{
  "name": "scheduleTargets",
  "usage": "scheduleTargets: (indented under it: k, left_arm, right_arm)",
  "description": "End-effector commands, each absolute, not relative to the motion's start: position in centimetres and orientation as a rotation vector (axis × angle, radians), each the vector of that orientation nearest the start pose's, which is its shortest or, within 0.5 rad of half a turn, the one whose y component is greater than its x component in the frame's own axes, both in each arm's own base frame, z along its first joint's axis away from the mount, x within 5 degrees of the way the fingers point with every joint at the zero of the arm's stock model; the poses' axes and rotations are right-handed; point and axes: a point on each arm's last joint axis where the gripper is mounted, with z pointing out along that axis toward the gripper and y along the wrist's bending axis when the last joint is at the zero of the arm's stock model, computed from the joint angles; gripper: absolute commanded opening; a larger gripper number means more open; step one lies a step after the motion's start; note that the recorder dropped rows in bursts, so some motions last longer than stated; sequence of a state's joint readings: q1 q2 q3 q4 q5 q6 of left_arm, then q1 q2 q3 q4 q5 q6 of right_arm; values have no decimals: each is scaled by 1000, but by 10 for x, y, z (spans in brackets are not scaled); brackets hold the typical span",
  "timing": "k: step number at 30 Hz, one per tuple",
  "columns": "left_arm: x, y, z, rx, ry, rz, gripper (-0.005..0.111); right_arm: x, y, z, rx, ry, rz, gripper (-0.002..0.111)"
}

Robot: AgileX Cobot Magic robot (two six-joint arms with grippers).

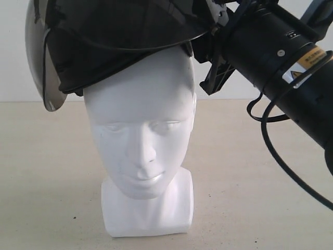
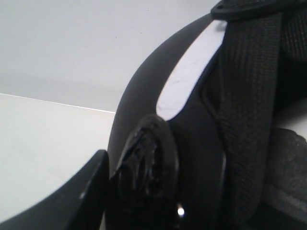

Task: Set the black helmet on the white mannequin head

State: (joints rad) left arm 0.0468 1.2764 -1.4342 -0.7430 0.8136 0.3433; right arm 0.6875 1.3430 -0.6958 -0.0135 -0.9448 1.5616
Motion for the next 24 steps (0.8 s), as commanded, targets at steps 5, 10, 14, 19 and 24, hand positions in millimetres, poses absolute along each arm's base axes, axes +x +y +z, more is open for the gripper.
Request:
scheduleTargets:
  k: [5,10,14,19,24]
  left_arm:
    - [339,17,438,352,1858,-969,4]
    - [386,24,391,418,1861,-1006,4]
    - [409,-4,352,503,1945,-1063,4]
    - [410,-27,348,565,1952,-1097,4]
    - [409,-39,346,587,1981,-1112,4]
  right_arm:
    - [218,186,305,528,1510,1788,0]
    - [218,186,305,533,1510,1792,0]
    - [219,186,309,529,1486,1803,0]
    - [220,186,312,523,1471,1808,0]
    - [219,186,312,507,1467,1797,0]
